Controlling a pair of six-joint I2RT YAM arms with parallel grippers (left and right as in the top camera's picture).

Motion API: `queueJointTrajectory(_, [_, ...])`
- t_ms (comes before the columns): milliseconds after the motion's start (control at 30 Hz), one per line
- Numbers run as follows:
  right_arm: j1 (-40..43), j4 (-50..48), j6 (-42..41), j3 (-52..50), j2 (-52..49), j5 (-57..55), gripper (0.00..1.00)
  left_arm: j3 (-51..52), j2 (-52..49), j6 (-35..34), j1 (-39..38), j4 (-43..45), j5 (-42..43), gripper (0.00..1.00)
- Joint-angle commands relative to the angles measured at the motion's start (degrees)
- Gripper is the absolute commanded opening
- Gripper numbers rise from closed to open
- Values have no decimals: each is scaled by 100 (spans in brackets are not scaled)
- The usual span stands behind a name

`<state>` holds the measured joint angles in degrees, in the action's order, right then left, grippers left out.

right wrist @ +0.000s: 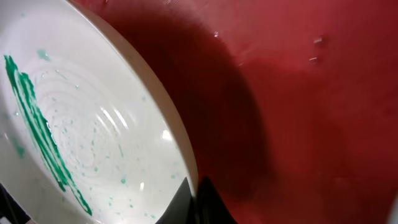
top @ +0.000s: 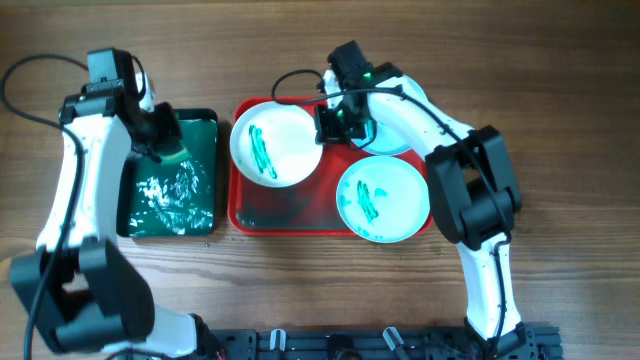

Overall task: Clean dirty plates on tray and stack at the side
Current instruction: 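Lift the sponge with the left gripper over the held plate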

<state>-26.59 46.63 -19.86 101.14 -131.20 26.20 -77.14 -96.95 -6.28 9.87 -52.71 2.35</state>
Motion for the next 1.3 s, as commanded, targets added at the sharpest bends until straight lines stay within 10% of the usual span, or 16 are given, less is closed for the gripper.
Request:
queueJointTrajectory(0, [74, 61, 42, 138, -133, 343, 4, -85, 184, -7, -365, -37, 601, 4])
queueJointTrajectory(467, [83, 1056, -743, 136, 420, -1609, 4, -39, 81, -737, -1567, 573, 507, 4])
queueJointTrajectory(1267, [68, 345, -240, -518, 407, -763, 4, -33, -2319, -855, -2479, 1558, 896, 4])
